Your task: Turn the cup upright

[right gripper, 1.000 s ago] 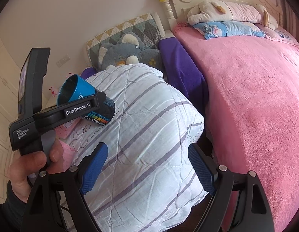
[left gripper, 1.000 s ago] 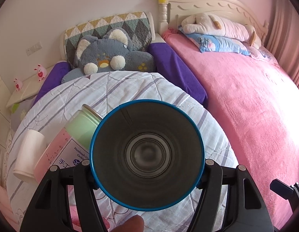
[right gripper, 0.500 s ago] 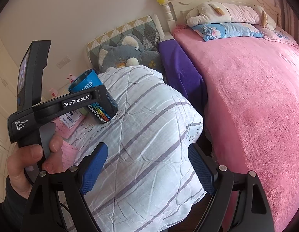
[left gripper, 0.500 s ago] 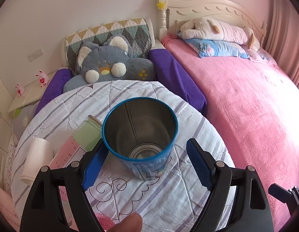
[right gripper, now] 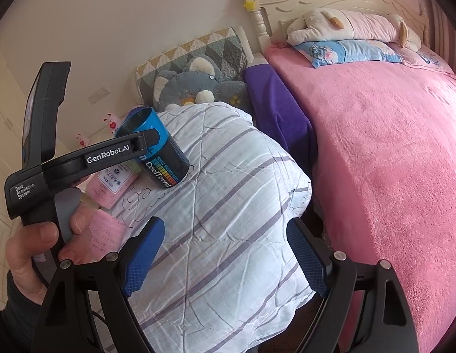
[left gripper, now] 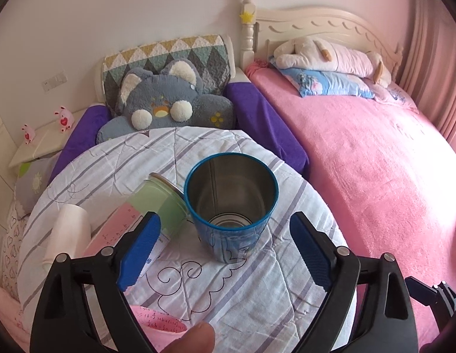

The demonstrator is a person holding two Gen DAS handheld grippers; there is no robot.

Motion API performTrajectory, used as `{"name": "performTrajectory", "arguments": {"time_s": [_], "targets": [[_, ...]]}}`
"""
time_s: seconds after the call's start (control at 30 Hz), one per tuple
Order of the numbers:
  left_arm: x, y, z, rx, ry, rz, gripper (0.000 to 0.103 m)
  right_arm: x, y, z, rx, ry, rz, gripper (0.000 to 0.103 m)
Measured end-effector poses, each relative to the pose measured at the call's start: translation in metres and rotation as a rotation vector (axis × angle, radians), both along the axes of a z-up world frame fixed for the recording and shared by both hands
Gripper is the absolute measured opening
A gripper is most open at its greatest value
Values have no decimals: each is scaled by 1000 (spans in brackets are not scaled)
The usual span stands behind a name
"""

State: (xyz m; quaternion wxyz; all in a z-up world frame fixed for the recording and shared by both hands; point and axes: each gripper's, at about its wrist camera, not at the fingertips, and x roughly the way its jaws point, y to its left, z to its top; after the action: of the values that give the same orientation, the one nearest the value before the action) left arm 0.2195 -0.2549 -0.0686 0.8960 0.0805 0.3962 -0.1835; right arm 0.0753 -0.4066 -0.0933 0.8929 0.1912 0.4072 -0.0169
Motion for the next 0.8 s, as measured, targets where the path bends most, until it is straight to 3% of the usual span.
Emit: {"name": "performTrajectory", "arguments": {"time_s": [0.33,0.5,0.8], "targets": [[-41,56,38,-77,-83,-3,102,-14,33,26,-51,-40,18,86],[-69,93,49,-32,-119,34,102,-22,63,45,-88,-76,45,86],[-118,166,62,26,-113,113,102,-39,128,73,-186,-125,85,86]]}}
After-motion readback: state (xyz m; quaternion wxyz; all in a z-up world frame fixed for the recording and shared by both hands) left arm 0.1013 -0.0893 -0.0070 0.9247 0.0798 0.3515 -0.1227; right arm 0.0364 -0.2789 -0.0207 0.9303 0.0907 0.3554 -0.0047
